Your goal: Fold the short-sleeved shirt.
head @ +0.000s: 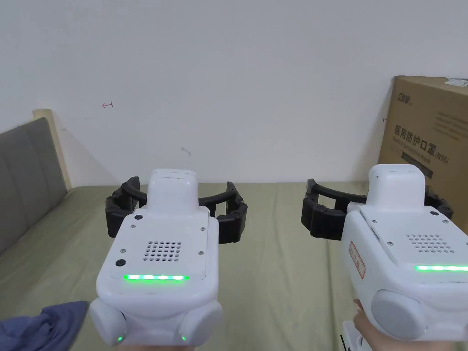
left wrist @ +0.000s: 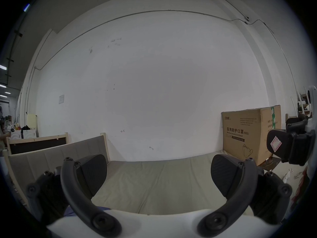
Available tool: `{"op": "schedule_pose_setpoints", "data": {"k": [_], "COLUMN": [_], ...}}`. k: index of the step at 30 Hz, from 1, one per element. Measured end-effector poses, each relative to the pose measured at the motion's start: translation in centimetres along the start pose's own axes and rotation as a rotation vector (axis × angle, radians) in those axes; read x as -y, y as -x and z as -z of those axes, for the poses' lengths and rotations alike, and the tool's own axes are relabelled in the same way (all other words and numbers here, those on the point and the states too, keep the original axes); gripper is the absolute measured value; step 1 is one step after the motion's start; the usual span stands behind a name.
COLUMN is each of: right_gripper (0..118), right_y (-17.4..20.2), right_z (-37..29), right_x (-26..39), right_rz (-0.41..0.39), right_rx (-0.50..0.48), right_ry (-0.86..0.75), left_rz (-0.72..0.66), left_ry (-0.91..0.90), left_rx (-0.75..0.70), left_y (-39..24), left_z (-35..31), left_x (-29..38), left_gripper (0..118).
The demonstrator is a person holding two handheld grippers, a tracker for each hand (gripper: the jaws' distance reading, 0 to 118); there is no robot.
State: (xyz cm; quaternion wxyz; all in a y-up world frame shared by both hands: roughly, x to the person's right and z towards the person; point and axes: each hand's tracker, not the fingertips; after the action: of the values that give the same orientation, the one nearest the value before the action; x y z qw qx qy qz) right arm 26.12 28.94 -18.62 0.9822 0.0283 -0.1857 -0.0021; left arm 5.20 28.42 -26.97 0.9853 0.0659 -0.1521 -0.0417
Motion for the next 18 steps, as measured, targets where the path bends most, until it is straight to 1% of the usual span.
{"op": "schedule_pose_setpoints", "data": {"k": [5,16,18], "right_gripper": [118,118,118], "right_y": [-0.17,-0.4,-0.55], "right_z": [-0.1,-0.67,-0.83], "right_x": [-0.07,-0.17,-0.17], "right_rz": [-0.002,-0.005,0.006], "right_rx": [0.008,0.023,0.021], "right_ry": [-0.002,-0.021,-0.036], "left_rz": [-0.025,-0.034,-0.041], "left_ry": [0.006,0.012,0.008], "left_rx": [0.002,-0.005,0.001], "left_y": [0.38,0.45,0.56], "left_z": [-0.12,-0.47,-0.63], "left_x": [-0.06,-0.56,-0.67], "left_gripper": [118,118,118]}}
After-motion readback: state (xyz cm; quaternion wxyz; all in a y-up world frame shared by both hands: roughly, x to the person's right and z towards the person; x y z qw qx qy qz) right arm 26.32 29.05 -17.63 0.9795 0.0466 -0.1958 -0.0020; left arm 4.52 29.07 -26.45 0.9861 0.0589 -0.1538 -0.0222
